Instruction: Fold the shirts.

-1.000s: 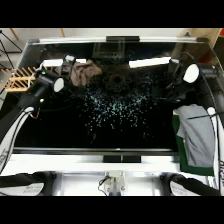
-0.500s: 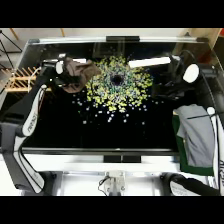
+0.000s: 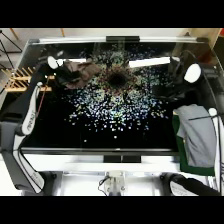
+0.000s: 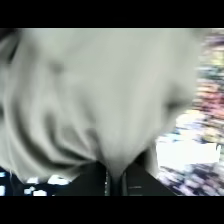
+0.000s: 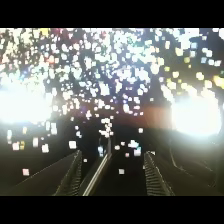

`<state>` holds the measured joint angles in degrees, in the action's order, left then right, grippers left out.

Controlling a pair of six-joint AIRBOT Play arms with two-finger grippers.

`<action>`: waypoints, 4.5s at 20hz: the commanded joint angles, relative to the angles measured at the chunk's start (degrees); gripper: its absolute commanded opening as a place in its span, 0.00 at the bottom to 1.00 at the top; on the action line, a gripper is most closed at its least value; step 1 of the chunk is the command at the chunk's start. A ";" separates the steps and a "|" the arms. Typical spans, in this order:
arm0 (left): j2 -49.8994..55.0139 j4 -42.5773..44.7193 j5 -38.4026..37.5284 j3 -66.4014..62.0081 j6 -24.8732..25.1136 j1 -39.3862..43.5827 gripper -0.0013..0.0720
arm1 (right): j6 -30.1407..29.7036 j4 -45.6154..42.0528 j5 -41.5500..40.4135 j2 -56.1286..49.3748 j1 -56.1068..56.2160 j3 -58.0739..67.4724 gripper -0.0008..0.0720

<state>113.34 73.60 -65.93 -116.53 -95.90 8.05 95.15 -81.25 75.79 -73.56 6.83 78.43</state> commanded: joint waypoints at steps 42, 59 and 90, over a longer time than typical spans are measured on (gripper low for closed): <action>-33.62 0.85 4.35 60.11 -6.84 19.89 0.95 | -16.59 27.41 -15.76 -3.91 4.44 -27.50 0.94; -27.06 -6.51 11.96 59.71 -3.80 19.69 0.06 | -19.65 39.06 -17.73 -12.46 4.55 -27.50 0.75; -71.67 21.97 -6.84 17.99 -4.33 12.66 0.06 | -18.49 0.70 -1.16 34.56 -8.57 11.82 0.12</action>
<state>40.27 96.09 -64.90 -100.68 -103.70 20.78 75.05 -65.39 65.41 -38.17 -1.67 90.15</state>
